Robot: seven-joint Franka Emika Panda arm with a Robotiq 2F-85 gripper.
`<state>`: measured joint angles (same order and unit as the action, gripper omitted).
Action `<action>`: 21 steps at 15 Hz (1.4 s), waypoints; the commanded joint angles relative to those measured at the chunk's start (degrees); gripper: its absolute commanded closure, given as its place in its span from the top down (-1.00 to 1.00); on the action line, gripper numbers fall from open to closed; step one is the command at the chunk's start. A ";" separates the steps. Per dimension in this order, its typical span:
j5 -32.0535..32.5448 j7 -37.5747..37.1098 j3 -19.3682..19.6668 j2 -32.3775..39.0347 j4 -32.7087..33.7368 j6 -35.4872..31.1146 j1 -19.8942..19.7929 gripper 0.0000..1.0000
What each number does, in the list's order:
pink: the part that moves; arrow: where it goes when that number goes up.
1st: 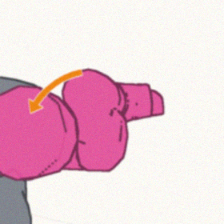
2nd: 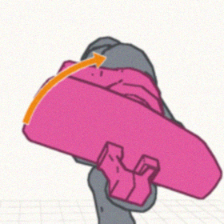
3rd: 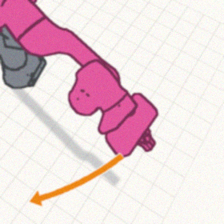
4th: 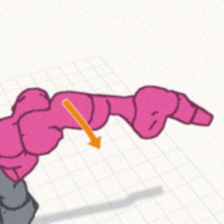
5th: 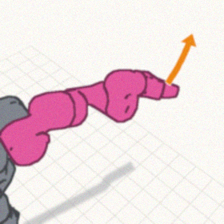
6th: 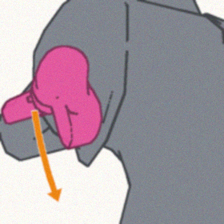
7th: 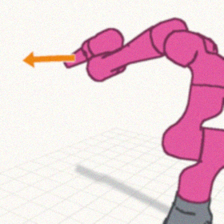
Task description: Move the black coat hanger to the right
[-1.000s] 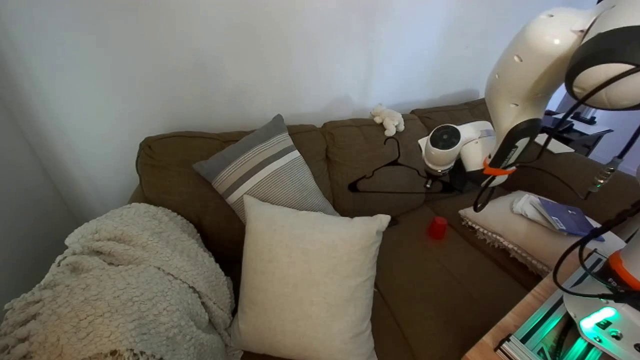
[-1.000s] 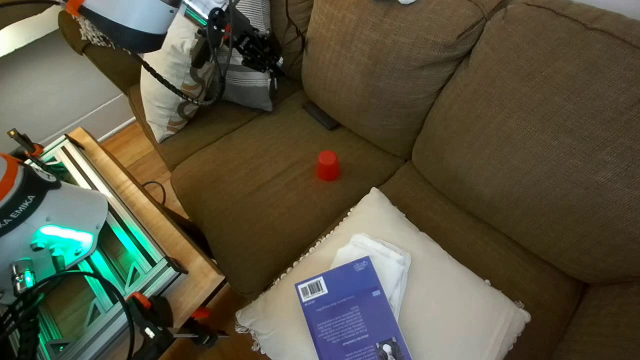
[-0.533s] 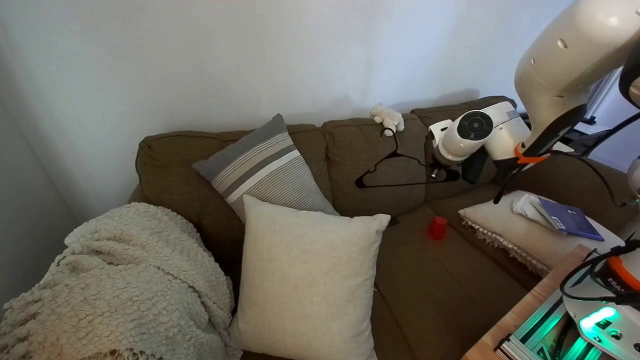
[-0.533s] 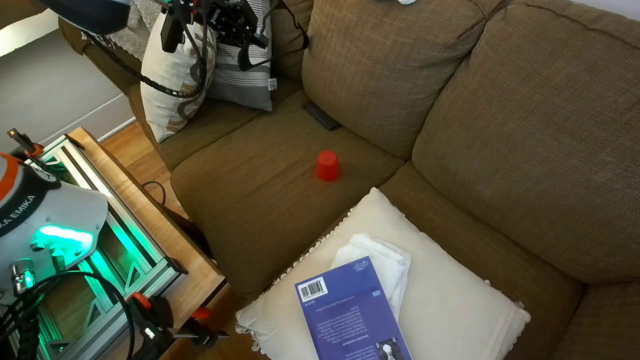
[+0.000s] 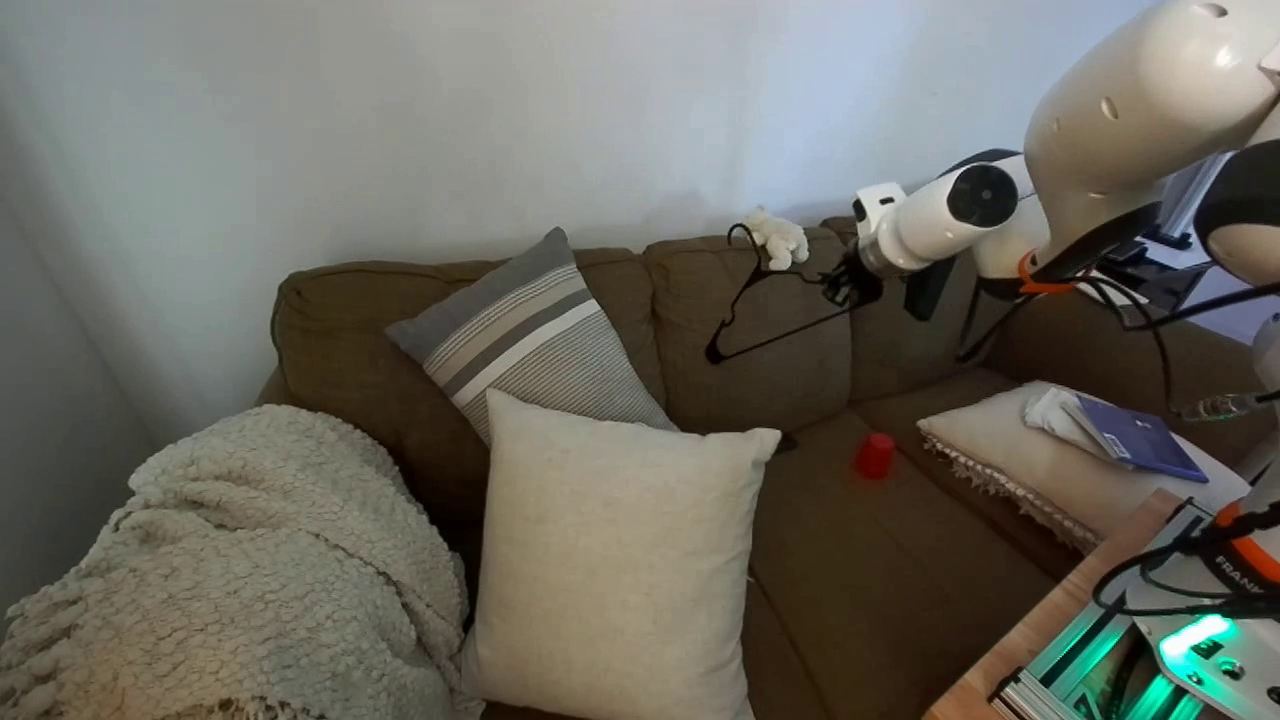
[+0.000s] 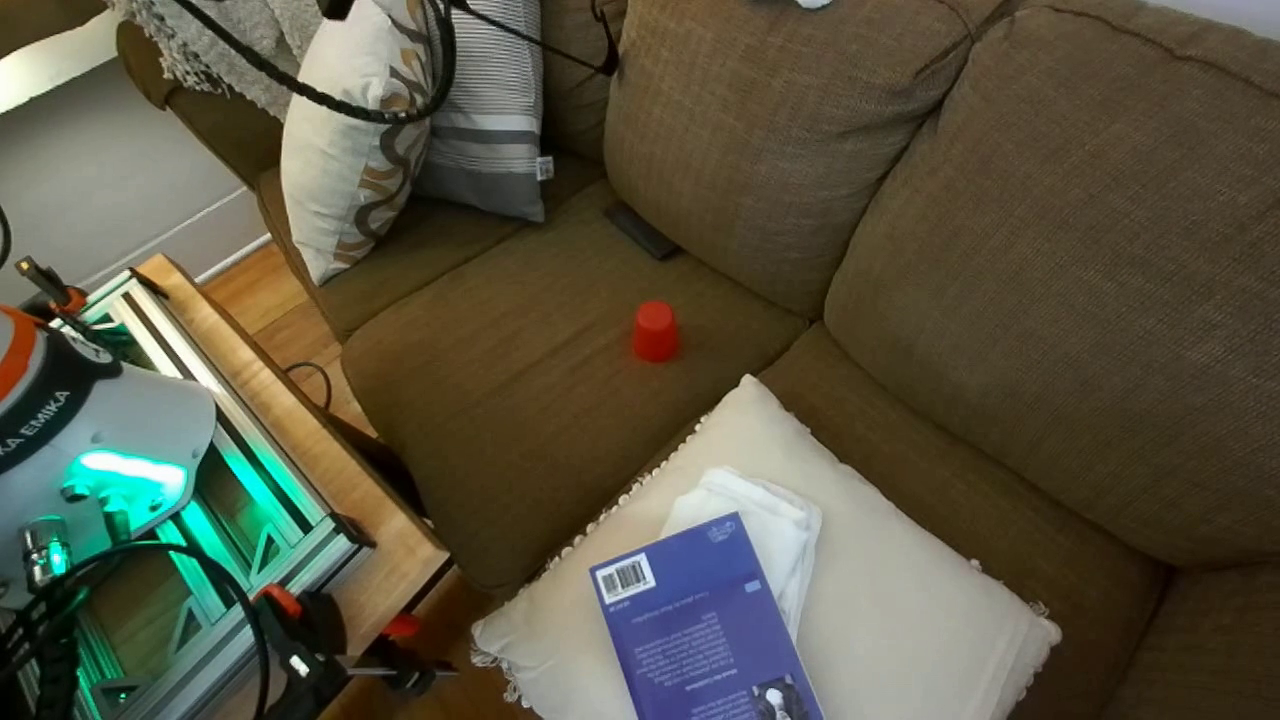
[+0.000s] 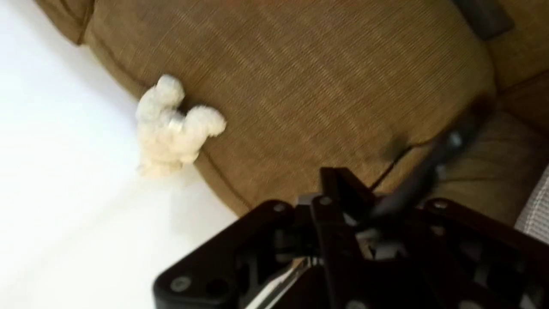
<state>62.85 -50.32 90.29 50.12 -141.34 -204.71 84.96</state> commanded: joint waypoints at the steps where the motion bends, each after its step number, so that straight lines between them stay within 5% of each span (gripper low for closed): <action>1: -4.00 5.74 14.72 7.76 -5.71 -9.13 10.20 -0.96; 5: -15.22 22.62 24.86 4.96 -12.96 -5.81 20.31 -0.96; 9: -31.43 37.76 24.28 0.48 -17.40 -9.62 18.95 -0.96; 11: -36.32 43.08 23.97 0.01 -16.85 -5.78 22.23 -0.84; 12: -30.45 36.33 24.36 3.34 -15.75 -7.51 19.94 -0.84; 17: -42.11 29.79 23.00 12.86 -17.00 -1.47 20.25 -0.96; 21: -42.30 22.52 22.71 15.36 -16.37 7.68 17.97 -0.96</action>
<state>21.20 -22.42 113.64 62.28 -157.07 -202.08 104.76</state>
